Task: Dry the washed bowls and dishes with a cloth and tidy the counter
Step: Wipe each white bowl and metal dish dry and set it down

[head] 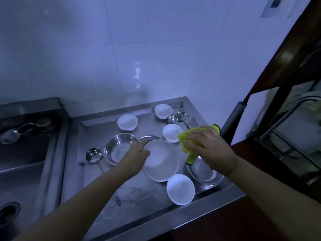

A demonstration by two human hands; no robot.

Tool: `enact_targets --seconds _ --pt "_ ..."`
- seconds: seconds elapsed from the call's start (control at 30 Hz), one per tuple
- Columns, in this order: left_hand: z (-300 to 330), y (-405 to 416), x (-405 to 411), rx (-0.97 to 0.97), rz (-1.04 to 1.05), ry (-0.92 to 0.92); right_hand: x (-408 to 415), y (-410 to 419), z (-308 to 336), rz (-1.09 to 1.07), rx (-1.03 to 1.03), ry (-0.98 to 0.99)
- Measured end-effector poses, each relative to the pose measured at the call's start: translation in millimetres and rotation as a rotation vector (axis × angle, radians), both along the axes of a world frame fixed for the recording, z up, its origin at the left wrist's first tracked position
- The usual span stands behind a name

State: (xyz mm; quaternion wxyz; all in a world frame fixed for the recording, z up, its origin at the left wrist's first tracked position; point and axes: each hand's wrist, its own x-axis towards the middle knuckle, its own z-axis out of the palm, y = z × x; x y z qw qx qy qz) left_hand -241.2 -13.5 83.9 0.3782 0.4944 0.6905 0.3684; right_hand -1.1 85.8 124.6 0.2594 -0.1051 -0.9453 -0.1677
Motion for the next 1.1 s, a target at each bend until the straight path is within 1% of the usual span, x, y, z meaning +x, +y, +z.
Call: enact_targets --seconds 0.1,0.17,0.27,0.37,0.5,0.73,0.9,1.1 --pt "-55 -1 29 -0.146 0.052 0.037 31 4 -19 -0.148 -0.135 0.184" --pt "-85 -4 49 -0.236 0.046 0.102 48 3 -35 -0.215 -0.202 0.275" --pt "-116 -7 74 -0.322 0.096 0.152 67 -2 -59 -0.316 -0.298 0.35" --pt "-132 -8 94 -0.381 0.181 0.123 81 -7 -82 -0.379 -0.402 0.411" --pt "-148 -10 111 -0.386 0.242 0.031 89 -15 -106 -0.418 -0.494 0.468" --pt "-161 -7 126 -0.338 0.32 0.057 92 -23 -130 -0.442 -0.601 0.488" --pt "-165 -7 127 -0.325 0.375 0.025 84 -26 -133 -0.441 -0.647 0.509" --pt "-168 -7 122 -0.332 0.341 -0.022 69 -24 -132 -0.433 -0.679 0.496"
